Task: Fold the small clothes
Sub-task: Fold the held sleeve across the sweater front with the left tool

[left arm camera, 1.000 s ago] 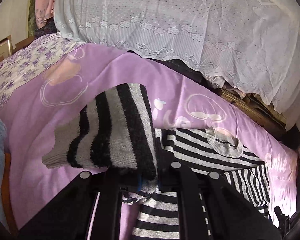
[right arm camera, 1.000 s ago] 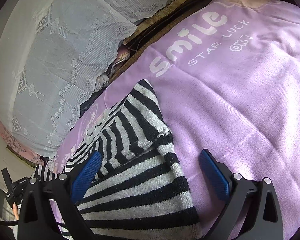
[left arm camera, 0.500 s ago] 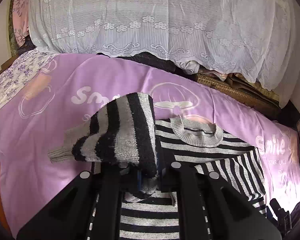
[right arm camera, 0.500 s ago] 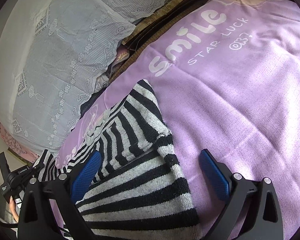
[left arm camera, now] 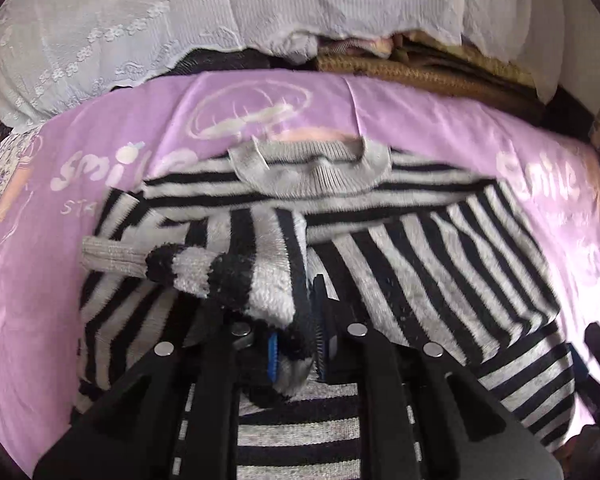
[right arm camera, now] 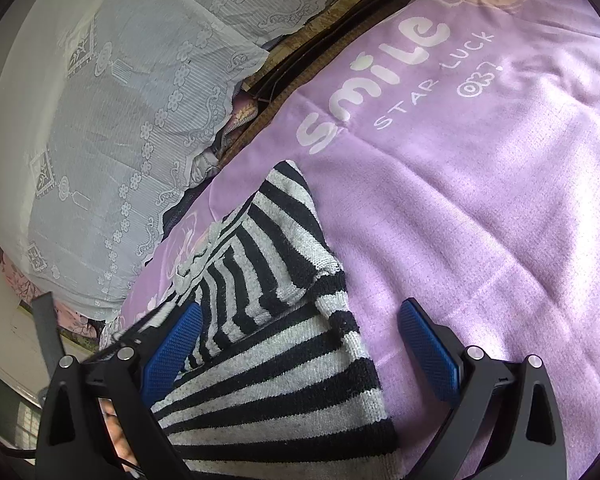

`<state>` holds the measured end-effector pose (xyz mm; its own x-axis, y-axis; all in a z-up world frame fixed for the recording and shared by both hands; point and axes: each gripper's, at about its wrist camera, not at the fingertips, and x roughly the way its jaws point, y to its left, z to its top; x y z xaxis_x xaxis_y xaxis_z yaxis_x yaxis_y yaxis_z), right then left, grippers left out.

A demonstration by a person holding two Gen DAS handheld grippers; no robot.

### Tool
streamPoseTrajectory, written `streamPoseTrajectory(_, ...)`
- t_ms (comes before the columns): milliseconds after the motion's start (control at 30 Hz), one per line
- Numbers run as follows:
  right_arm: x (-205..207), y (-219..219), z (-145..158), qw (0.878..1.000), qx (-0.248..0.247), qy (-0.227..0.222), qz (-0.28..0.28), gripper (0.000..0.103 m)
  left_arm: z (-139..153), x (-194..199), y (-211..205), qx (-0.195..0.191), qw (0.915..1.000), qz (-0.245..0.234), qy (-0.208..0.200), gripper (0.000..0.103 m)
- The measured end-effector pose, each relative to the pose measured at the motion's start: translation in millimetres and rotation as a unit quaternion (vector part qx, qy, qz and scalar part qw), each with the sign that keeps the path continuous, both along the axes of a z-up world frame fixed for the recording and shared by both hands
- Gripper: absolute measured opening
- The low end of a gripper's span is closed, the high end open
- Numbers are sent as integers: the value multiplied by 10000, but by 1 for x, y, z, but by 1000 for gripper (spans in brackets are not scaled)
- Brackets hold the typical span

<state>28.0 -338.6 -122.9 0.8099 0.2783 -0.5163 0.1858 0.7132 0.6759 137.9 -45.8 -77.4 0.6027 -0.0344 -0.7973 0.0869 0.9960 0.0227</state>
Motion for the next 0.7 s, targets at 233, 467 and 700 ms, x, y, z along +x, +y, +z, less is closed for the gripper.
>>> streamPoseTrajectory(233, -1, 0, 1, 10000, 25, 5, 14, 99, -7, -26, -32, 1224, 9908, -399, -411, 80)
streamPoseTrajectory(467, -1, 1, 1, 10000, -6, 7, 51, 99, 31, -84, -1, 849, 9874, -965, -927, 96)
streamPoseTrajectory(700, 0, 8, 4, 9996, -273, 53, 68, 99, 43, -85, 92, 512, 9935, 220, -991, 97)
